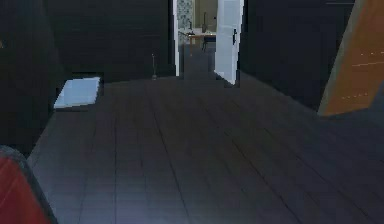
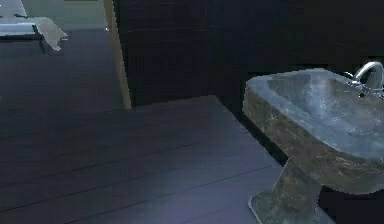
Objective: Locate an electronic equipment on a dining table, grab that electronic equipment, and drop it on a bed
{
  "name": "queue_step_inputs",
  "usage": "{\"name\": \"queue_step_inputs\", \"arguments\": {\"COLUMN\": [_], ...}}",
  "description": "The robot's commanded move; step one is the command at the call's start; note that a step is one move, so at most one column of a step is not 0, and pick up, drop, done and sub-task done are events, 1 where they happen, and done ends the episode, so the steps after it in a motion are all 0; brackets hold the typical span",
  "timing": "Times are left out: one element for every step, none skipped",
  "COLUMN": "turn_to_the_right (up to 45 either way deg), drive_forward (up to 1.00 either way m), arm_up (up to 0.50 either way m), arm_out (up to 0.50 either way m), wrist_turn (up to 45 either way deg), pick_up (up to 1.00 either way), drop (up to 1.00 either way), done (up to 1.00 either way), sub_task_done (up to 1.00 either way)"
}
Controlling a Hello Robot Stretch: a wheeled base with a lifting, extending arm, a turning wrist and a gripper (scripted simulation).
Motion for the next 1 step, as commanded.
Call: {"name": "queue_step_inputs", "arguments": {"turn_to_the_right": [0.0], "drive_forward": [1.00], "arm_up": [0.00], "arm_out": [0.00], "wrist_turn": [0.0], "pick_up": [0.00], "drop": [0.00], "done": [0.00], "sub_task_done": [0.00]}}
